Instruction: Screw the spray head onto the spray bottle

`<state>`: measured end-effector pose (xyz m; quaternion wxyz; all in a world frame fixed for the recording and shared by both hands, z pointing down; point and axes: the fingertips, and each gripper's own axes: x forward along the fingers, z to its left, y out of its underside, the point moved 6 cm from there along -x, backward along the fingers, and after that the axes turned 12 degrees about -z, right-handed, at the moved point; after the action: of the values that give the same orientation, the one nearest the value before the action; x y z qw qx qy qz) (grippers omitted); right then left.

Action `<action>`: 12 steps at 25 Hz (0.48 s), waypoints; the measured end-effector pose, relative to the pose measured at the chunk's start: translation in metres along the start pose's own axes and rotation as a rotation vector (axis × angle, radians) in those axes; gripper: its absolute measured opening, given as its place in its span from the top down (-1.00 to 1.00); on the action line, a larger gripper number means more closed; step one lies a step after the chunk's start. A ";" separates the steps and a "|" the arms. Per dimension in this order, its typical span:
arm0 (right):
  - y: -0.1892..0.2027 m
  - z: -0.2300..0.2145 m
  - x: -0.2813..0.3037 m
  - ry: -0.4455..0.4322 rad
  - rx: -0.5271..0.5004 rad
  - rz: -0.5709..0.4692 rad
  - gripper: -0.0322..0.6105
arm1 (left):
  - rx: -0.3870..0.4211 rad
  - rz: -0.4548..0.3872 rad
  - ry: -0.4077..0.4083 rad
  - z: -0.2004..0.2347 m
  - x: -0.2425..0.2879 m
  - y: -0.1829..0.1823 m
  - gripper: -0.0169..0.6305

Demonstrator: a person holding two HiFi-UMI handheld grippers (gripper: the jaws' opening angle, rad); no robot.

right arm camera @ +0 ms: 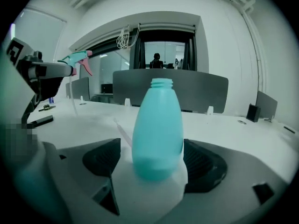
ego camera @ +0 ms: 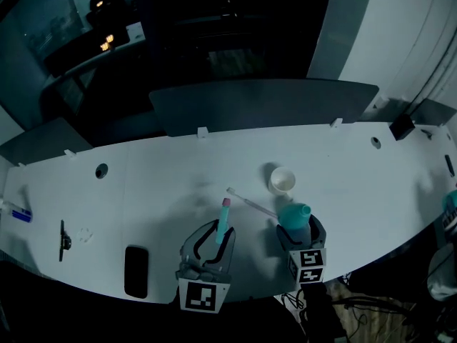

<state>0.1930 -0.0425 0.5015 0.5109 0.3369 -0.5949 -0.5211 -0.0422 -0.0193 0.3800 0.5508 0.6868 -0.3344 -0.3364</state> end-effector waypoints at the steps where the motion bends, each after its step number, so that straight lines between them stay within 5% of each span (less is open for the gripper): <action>1: 0.002 -0.001 0.003 0.007 0.010 0.003 -0.34 | -0.003 0.001 -0.003 0.000 -0.001 0.000 0.54; 6: 0.005 -0.004 0.011 0.036 -0.021 0.022 -0.34 | -0.024 0.010 0.004 0.001 -0.004 0.001 0.54; 12: 0.001 -0.002 0.006 -0.039 -0.046 0.023 -0.27 | -0.052 -0.018 -0.013 0.004 -0.003 -0.003 0.54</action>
<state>0.1931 -0.0486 0.5039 0.5128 0.3079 -0.5963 -0.5354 -0.0473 -0.0184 0.3768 0.5633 0.6730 -0.3227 -0.3545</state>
